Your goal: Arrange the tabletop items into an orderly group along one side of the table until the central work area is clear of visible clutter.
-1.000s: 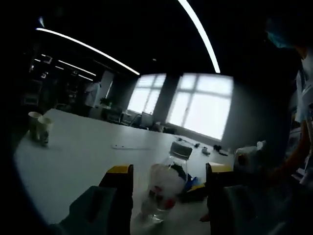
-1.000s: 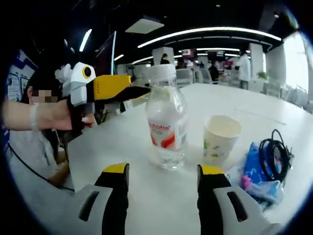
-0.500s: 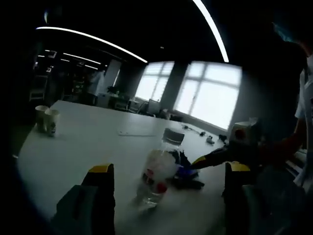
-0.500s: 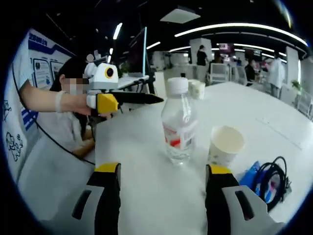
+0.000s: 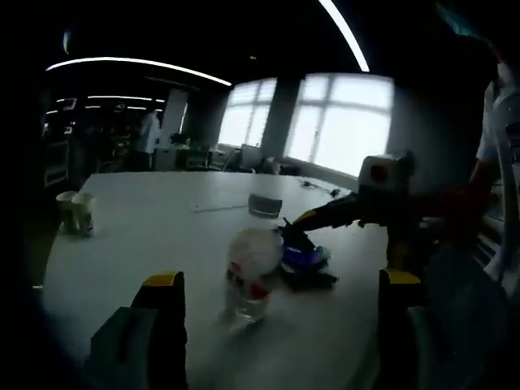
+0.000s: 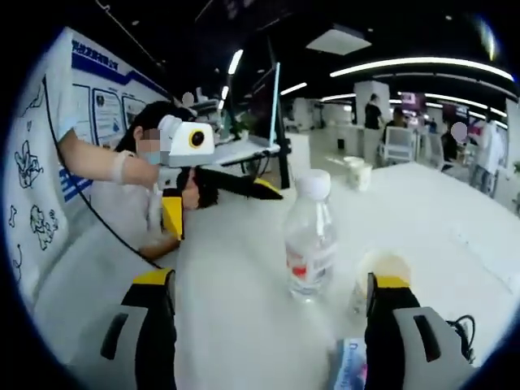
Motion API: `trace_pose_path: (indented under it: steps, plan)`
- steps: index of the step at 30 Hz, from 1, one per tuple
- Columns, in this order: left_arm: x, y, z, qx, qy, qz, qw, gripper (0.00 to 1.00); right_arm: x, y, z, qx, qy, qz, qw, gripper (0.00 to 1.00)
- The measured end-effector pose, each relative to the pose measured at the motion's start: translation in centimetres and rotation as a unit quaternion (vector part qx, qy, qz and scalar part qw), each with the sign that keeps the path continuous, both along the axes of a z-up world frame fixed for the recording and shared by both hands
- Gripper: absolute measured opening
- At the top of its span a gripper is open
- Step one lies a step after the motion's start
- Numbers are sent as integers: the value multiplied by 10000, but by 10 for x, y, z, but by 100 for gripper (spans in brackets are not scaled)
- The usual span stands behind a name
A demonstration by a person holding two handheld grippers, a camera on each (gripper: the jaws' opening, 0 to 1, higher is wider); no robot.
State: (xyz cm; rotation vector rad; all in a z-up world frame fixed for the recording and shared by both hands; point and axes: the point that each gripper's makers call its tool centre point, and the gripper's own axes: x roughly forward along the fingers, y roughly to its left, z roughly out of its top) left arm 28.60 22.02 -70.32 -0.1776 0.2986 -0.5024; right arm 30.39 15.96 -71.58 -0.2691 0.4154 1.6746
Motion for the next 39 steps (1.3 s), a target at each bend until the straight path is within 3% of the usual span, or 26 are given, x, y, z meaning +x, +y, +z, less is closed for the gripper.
trace_pose_path:
  steps: [6, 16, 28, 32, 36, 38, 39]
  plan:
    - [-4, -5, -1, 103, 42, -26, 9999, 96, 8, 3, 4, -5, -347, 211, 9992, 100]
    - [-16, -8, -7, 97, 131, 100, 9998, 96, 18, 18, 1, 87, -363, 571, 9977, 91]
    - [-25, -6, -11, 33, 221, 238, 9995, 96, 25, 40, -4, 102, -334, 896, 9954, 87]
    - [-24, -6, -16, 89, 252, 209, 9994, 96, 27, 43, -5, 73, -409, 1015, 9940, 78]
    - [-25, -6, -21, 61, 319, 217, 9992, 95, 23, 46, -6, 98, -349, 1216, 9919, 77]
    - [-25, -6, -22, 47, 324, 237, 9992, 95, 24, 47, -11, 44, -536, 1303, 9900, 72]
    - [-25, -6, -23, 44, 317, 244, 9992, 95, 26, 48, -13, 36, -492, 1286, 9905, 70]
